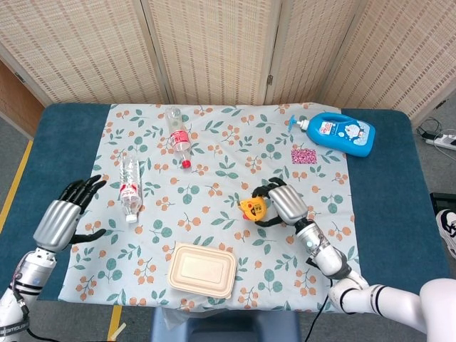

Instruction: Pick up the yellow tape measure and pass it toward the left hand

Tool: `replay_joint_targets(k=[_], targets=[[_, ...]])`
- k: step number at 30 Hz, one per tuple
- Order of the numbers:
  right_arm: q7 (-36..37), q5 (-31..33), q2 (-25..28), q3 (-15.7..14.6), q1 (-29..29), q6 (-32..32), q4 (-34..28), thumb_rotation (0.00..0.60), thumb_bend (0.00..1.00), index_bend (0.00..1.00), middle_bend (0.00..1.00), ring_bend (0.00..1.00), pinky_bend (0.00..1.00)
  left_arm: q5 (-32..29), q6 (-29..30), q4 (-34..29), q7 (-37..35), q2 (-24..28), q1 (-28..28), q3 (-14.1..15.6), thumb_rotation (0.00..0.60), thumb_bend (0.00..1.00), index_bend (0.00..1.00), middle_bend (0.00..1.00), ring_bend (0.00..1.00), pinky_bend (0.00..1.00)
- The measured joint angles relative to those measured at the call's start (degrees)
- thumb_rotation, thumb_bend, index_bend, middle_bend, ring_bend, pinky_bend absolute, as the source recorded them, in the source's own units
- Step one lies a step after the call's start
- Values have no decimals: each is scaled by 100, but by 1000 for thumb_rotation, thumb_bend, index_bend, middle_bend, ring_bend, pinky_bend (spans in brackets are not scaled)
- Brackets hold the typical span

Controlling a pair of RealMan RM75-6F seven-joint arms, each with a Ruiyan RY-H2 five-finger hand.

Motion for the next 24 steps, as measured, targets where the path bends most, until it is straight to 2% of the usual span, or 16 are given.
replay_joint_targets(k=[8,14,19,24], targets=[[1796,-524,-571,91,-1,510,583,600,410,652,512,376,181,-205,-810,-178,-353,-115,-710,-194,600,193,196,164,217,200],[2665,-527,-898,289,46,610,734,600,411,652,512,378,182,-274,-1144,-267,-492,-343,-1119,-279,600,207,213,172,221,204],[3022,-381,-1137,490,149,490,835,600,411,652,512,379,181,-268,-1304,-354,-359,-538,-1393,-319,600,213,213,172,221,209],[2883,-349,-1279,541,286,347,1022,600,410,652,512,377,181,-398,-1534,-435,-138,-647,-1652,-390,600,233,210,172,206,198]])
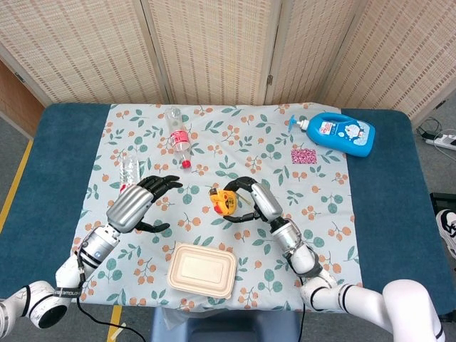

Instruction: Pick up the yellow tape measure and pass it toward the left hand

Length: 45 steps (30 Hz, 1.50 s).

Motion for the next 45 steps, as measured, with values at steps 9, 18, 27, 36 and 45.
replay_joint_targets(k=[9,18,27,36,45], targets=[[-819,-121,-270,-2,137,144,281,600,410,659,510,378,182,-530,-543,-205,709,-53,-425,-87,600,234,187,117,79,89],[-929,-177,-372,-33,157,232,368,600,410,659,509,379,181,-1188,-852,-348,1373,-166,-773,-146,600,233,197,68,47,69],[-960,-230,-439,-65,166,296,473,600,412,659,508,378,181,-1516,-942,-395,1674,-240,-965,-101,600,234,229,62,45,69],[-917,-288,-490,-108,154,374,583,600,411,659,509,379,181,-1730,-1000,-401,1821,-279,-1085,-17,600,234,231,62,47,70],[-918,-319,-526,-140,141,422,709,600,410,659,509,382,177,-1881,-1011,-371,1921,-336,-1184,44,600,234,272,62,52,71]])
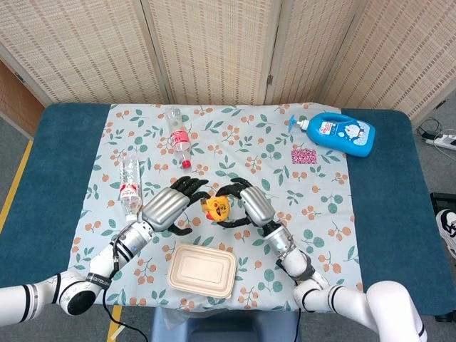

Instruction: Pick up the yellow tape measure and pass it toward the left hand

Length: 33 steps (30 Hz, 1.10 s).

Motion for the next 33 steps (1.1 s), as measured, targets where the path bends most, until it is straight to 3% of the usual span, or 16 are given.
replay_joint_targets(k=[33], targets=[[152,-70,-226,-97,15,63,680,600,411,659,509,393,153,-288,253,237,-12,-150,-100,6,600,231,463,139,160,146]])
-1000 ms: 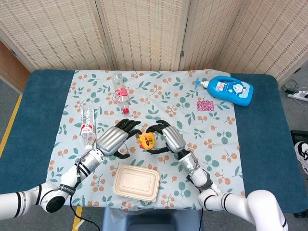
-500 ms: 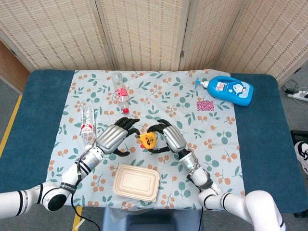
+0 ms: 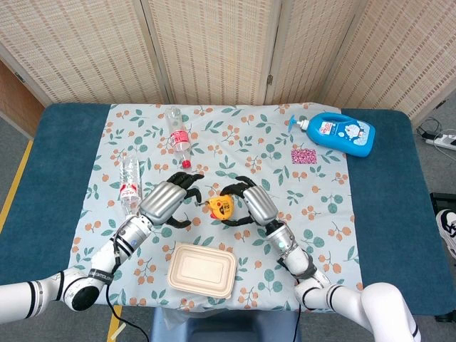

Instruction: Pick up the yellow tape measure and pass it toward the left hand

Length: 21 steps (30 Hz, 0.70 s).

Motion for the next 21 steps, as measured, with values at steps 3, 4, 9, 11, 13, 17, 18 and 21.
replay_joint_targets(k=[3,4,9,11,13,17,18,21], targets=[[3,-1,-17,-1,7,0,41,600,411,659,509,396,152,11,85,73,-27,-94,14,-14,600,234,493,158,177,154],[0,-2,-22,-1,9,2,54,600,411,659,508,396,152,18,108,103,-34,-125,17,-16,600,237,505,165,184,159],[-16,2,-44,3,18,6,120,600,411,659,509,398,148,79,259,300,-82,-317,42,-32,600,288,570,201,213,179],[-21,7,-55,4,19,5,149,600,411,659,509,399,147,111,306,381,-121,-385,55,-37,600,312,588,212,222,182],[-17,11,-63,3,21,-3,167,600,410,659,509,400,147,136,326,446,-150,-437,63,-34,600,337,604,218,228,184],[-24,12,-93,-1,28,-2,227,600,411,659,509,403,144,178,339,564,-182,-527,73,-13,600,401,632,232,238,191],[-24,12,-99,-1,31,-3,237,600,411,659,509,404,144,185,345,585,-182,-545,76,-10,600,406,635,235,240,192],[-16,13,-116,-1,40,-5,259,600,411,660,509,404,144,189,375,648,-202,-612,87,-14,600,446,653,249,252,200]])
